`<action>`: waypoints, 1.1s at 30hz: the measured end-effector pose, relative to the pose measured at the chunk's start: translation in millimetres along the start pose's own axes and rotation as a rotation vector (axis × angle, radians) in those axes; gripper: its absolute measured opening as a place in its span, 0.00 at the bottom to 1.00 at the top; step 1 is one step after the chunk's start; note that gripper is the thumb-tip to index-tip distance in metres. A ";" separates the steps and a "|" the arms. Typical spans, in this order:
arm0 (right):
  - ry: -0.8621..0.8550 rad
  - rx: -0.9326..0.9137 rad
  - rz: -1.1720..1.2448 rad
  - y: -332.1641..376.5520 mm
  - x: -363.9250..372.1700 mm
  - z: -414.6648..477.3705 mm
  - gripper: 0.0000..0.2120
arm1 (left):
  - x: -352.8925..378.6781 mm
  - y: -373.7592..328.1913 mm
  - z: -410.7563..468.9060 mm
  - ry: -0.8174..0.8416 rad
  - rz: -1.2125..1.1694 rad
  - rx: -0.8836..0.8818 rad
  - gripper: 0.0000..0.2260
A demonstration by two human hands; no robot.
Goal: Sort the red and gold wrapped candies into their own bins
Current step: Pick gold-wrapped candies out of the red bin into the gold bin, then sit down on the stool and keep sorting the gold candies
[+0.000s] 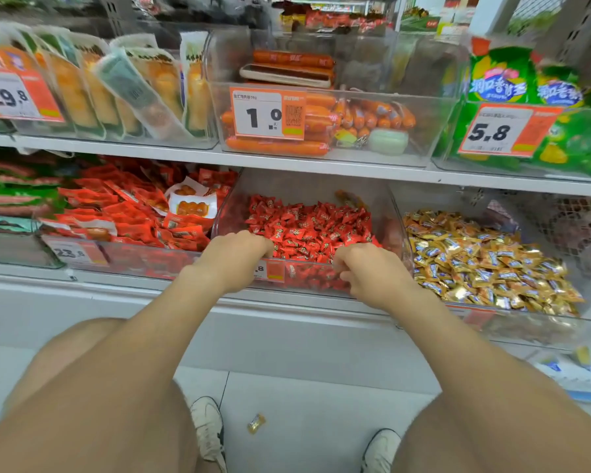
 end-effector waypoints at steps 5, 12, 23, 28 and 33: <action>-0.444 -0.218 0.015 38.5 -8.5 -32.3 0.07 | -2.4 -45.0 -48.0 -0.476 -0.120 0.176 0.08; 0.638 -0.005 0.175 67.0 144.8 -84.0 0.15 | 189.5 -67.1 -104.6 0.526 -0.222 0.002 0.08; 0.723 0.362 0.378 -15.1 305.2 -69.8 0.16 | 387.8 -105.0 -103.2 0.605 -0.329 -0.299 0.10; 0.819 0.340 0.418 -20.0 344.9 -71.4 0.17 | 433.9 -122.6 -113.7 0.656 -0.293 -0.314 0.10; 0.804 0.419 0.397 -39.2 343.3 -73.8 0.14 | 432.0 -145.5 -115.5 0.674 -0.426 -0.215 0.09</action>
Point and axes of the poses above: each hand's wrist, its own z-axis towards the middle knuckle, its own x-axis out of the palm, y = z × x, the point moved 4 cm from there along z, towards the middle knuckle, and after that the axes turned 9 degrees about z, right-handed, at the moved point
